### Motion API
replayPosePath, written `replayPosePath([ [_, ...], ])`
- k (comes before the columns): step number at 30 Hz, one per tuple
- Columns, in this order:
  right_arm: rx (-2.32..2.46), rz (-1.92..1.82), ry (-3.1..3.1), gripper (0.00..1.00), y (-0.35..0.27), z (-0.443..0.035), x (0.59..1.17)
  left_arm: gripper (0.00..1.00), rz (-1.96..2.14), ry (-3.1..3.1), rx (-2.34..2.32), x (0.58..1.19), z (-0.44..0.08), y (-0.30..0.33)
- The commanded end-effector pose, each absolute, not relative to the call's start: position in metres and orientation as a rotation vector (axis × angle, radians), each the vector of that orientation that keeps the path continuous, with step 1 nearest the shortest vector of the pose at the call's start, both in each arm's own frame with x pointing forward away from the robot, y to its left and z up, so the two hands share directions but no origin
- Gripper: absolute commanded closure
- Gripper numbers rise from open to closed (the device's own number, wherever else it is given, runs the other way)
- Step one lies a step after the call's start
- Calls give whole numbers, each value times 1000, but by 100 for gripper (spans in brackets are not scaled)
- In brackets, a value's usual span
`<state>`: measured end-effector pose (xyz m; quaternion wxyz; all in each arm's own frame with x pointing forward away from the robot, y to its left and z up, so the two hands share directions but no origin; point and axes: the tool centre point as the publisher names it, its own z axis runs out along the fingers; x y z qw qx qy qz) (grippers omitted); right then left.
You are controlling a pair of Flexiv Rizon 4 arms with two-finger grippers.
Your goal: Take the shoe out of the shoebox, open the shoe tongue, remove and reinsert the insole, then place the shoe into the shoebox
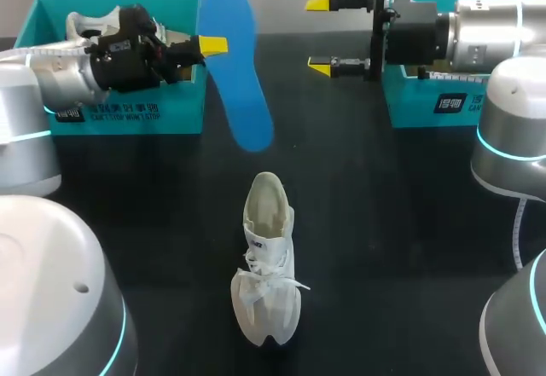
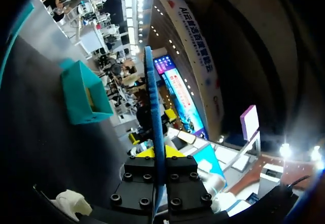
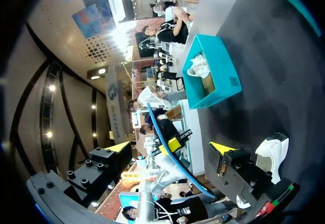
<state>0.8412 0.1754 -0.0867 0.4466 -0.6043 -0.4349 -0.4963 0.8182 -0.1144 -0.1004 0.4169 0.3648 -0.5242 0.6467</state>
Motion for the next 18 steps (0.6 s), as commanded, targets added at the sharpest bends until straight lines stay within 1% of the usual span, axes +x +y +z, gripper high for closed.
replayPosePath([
  [1, -1501, -1228, -1077, 0, 177, -86, 841, 100, 1575, -1300, 933, 821, -102, -120],
  [18, -1501, -1228, -1077, 0, 177, -86, 841, 100, 1403, -1220, 971, 824, -117, -132],
])
